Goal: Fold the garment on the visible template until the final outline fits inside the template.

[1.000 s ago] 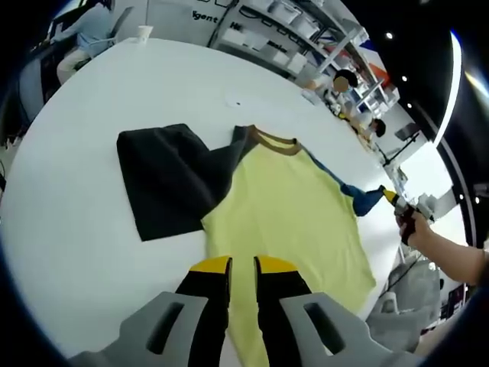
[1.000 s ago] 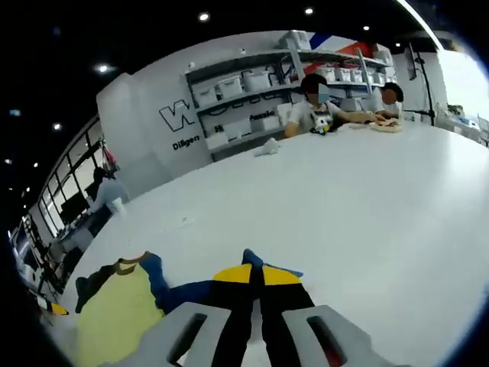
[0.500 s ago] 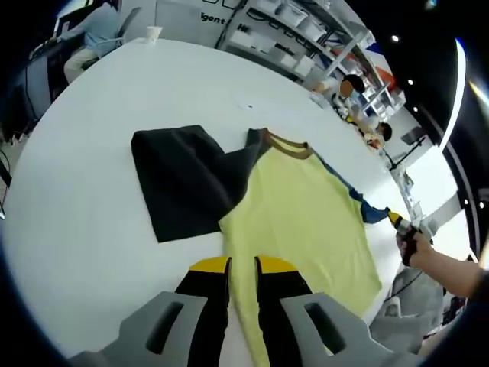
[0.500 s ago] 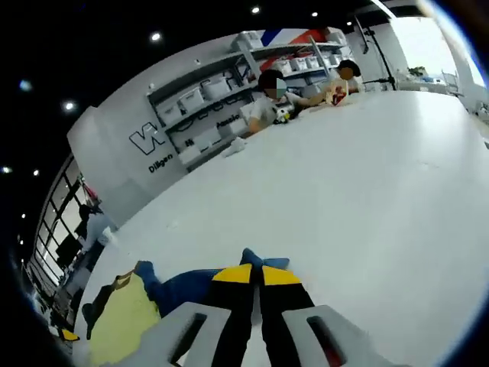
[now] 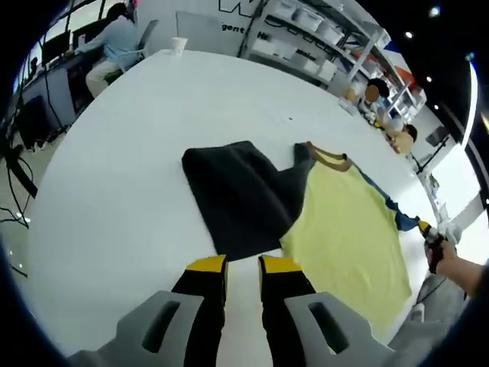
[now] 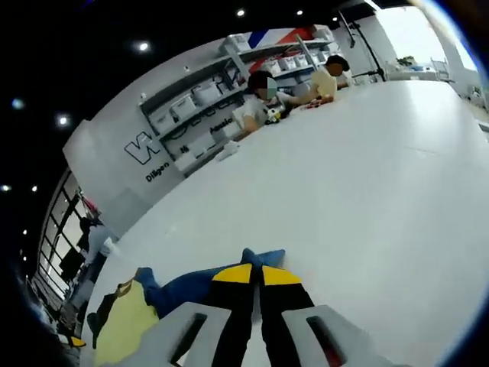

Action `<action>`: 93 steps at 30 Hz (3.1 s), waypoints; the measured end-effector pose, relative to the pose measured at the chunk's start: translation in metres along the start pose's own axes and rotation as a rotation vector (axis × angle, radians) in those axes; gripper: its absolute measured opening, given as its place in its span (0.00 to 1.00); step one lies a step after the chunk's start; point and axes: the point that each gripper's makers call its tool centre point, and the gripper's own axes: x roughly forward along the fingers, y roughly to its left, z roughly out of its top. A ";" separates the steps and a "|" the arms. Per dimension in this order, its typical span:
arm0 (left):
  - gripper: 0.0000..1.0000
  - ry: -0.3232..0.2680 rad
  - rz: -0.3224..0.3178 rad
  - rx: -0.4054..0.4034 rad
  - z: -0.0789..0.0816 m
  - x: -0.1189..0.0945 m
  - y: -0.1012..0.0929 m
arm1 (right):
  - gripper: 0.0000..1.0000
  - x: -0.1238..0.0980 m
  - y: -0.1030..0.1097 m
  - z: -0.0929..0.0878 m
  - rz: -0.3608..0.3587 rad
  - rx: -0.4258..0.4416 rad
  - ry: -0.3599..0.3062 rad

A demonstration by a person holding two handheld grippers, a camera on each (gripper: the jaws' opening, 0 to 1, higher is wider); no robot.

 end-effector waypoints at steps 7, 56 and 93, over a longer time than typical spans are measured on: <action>0.15 -0.009 -0.013 -0.045 0.002 0.007 0.004 | 0.00 0.001 0.000 -0.001 0.008 -0.009 0.003; 0.09 0.006 0.092 0.079 0.001 0.015 0.007 | 0.00 0.004 0.004 0.001 0.018 -0.056 0.015; 0.09 -0.087 0.427 0.605 0.082 -0.076 0.151 | 0.00 0.015 0.009 0.012 0.034 -0.084 0.029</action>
